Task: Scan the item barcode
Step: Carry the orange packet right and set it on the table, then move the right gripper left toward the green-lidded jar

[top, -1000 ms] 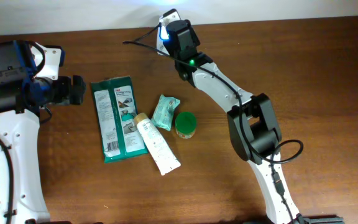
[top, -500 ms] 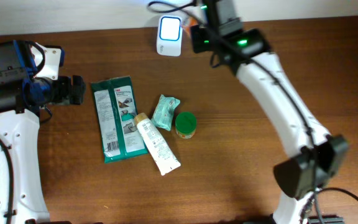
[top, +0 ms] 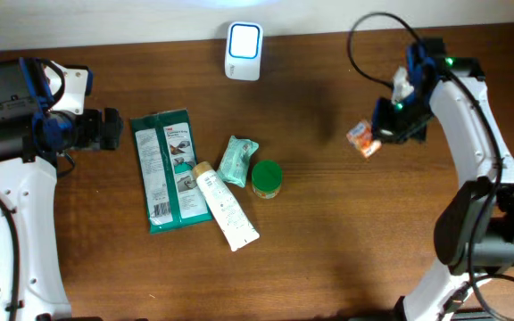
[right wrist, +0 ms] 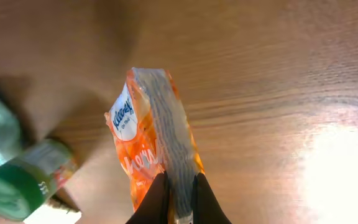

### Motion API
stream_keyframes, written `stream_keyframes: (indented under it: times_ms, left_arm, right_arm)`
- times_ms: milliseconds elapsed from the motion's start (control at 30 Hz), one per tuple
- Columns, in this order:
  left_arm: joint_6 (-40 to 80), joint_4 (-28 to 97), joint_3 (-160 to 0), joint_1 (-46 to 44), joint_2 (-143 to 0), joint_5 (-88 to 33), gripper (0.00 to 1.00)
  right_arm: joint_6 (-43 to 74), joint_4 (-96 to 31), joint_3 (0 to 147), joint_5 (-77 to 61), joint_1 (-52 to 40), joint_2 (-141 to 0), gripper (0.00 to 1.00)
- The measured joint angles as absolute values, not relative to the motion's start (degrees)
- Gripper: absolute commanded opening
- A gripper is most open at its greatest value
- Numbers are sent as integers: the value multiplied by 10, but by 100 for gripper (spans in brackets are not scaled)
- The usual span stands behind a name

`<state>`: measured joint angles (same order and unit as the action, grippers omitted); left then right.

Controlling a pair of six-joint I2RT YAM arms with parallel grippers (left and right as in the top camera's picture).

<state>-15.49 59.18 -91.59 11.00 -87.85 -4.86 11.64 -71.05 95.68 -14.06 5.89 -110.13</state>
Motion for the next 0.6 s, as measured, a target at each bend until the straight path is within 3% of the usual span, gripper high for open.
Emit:
stream_keyframes:
  times_ms: [267, 300, 333, 367, 400, 533, 600]
  left_arm:
    - [-155, 591, -916, 110, -879, -49, 99]
    - [-155, 592, -916, 110, -879, -49, 99]
    - [-155, 591, -916, 110, -879, -49, 99]
    - [-155, 591, -916, 110, -879, -49, 99]
    - [-155, 591, -916, 110, -879, -49, 99]
    - [-155, 592, -916, 110, -879, -49, 99]
    - [-155, 591, -916, 110, -879, -49, 99]
  right_arm:
    - [100, -620, 808, -151, 156, -1102, 4]
    - [98, -619, 799, -152, 164, -1102, 11]
    - [90, -620, 795, -151, 171, -1102, 35]
    - [81, -621, 794, -151, 175, -1102, 51]
    - [77, -622, 794, -152, 179, -1102, 59]
    - [39, -684, 828, -155, 177, -1105, 72]
    - [20, -716, 881, -155, 168, -1107, 73]
